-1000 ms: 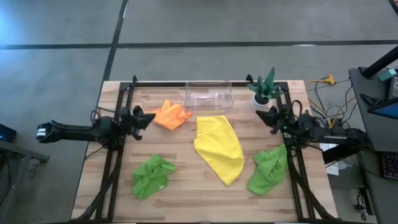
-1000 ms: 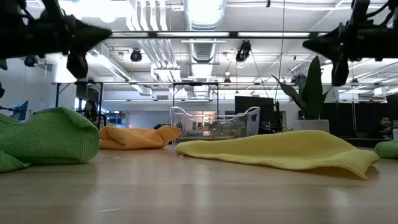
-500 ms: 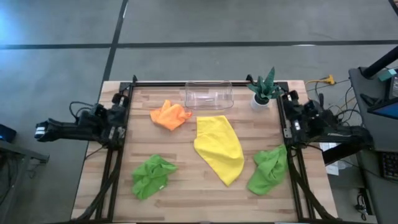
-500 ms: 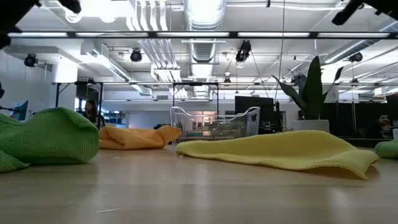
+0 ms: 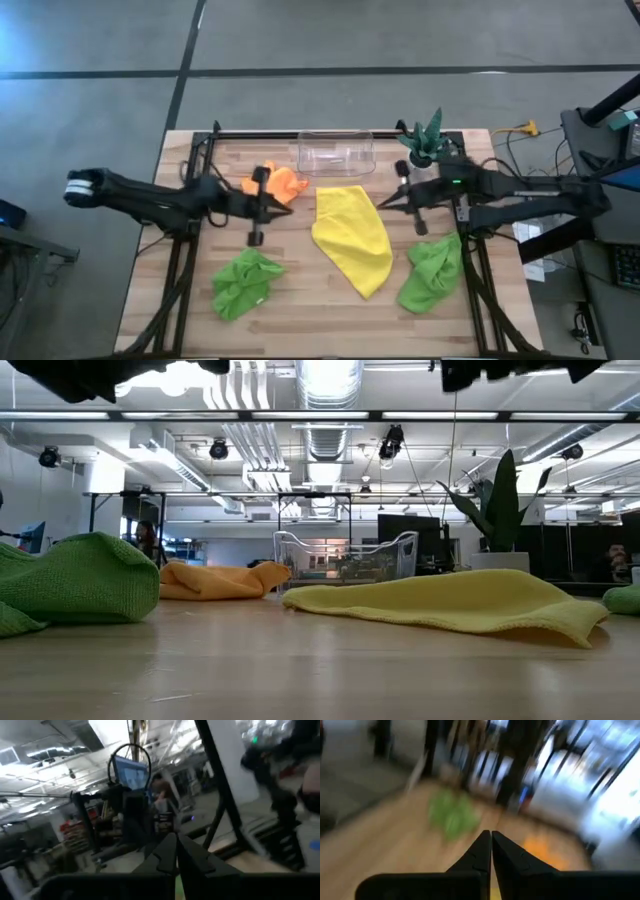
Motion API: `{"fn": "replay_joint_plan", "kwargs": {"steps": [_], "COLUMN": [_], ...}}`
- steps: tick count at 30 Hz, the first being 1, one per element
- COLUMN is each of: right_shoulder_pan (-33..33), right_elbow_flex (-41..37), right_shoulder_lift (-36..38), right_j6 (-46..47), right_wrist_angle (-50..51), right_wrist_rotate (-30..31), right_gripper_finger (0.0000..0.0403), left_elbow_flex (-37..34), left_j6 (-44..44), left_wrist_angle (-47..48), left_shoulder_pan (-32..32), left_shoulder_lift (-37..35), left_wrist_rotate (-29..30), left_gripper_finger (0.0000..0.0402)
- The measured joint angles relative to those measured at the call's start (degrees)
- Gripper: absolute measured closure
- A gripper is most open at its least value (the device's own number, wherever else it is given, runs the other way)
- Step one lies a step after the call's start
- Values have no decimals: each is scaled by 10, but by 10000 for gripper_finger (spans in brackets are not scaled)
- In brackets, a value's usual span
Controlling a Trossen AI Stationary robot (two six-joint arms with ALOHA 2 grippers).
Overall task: Fold microfiber towels
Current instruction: Fold the yellow microfiber towel
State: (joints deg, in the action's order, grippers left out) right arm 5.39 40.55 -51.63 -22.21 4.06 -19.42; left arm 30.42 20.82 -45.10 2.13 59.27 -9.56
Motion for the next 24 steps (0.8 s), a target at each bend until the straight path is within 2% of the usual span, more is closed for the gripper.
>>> {"fn": "replay_joint_plan", "kwargs": {"steps": [2, 5, 7, 9, 11, 17, 22, 24], "right_shoulder_pan": [0, -1, -1, -1, -1, -1, 1, 7], "right_elbow_flex": [24, 45, 54, 62, 70, 94, 120, 131], "right_shoulder_lift": [-35, -78, -99, -119, -136, -186, -244, -269], "right_j6": [-22, -25, -25, -25, -25, -21, 39, 67], "right_wrist_angle": [80, 144, 172, 190, 199, 196, 198, 212], "right_wrist_rotate": [2, 26, 54, 84, 104, 118, 217, 225], "right_gripper_finger": [394, 394, 394, 394, 394, 394, 394, 387], "left_elbow_flex": [1, 10, 27, 43, 50, 48, 45, 44], "left_j6": [52, 188, 218, 236, 257, 316, 326, 326], "left_wrist_angle": [-12, -33, -48, -55, -53, -52, -49, -49], "left_shoulder_pan": [17, 43, 55, 58, 58, 58, 58, 62], "left_shoulder_lift": [21, 54, 67, 73, 81, 99, 111, 110], "left_wrist_rotate": [66, 250, 378, 464, 493, 493, 496, 499], "left_gripper_finger": [402, 402, 402, 402, 402, 402, 402, 402]}}
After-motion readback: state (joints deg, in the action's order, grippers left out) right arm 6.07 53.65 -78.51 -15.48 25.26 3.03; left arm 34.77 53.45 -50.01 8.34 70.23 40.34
